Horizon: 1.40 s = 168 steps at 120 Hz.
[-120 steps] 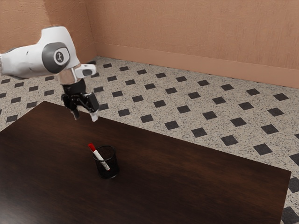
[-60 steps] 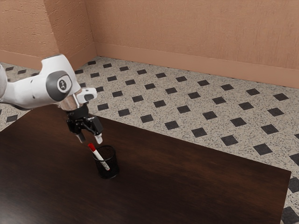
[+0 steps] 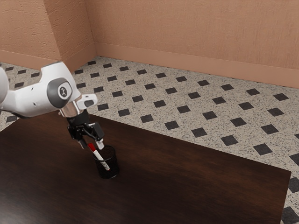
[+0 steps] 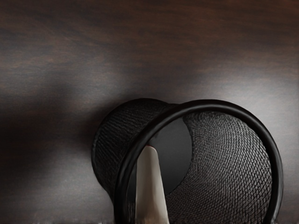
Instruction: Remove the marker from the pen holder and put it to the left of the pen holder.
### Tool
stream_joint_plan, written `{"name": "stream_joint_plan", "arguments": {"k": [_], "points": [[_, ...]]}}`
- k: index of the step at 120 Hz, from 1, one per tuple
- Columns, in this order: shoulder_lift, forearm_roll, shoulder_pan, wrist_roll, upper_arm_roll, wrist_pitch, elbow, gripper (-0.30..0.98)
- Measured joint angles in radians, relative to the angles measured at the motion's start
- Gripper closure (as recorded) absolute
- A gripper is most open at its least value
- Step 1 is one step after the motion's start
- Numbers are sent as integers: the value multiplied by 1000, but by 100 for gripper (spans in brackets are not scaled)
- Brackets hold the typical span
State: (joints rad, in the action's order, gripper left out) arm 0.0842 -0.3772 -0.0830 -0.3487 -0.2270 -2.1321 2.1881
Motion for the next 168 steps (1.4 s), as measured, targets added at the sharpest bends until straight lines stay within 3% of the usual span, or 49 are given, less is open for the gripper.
{"name": "stream_joint_plan", "arguments": {"k": [20,36,61,72,95,108,129,146,168], "points": [[-8,-1,0,-5,1,2,3,44],[-8,-1,0,-8,0,6,3,63],[-13,7,-1,-7,0,8,1,73],[-74,20,-2,-2,0,35,-18,75],[-121,131,-22,7,-37,277,-323,77],[-36,251,7,32,-55,493,-501,77],[180,402,14,97,-60,801,-622,77],[374,452,21,150,-59,999,-726,77],[606,468,49,183,-55,1115,-906,77]]}}
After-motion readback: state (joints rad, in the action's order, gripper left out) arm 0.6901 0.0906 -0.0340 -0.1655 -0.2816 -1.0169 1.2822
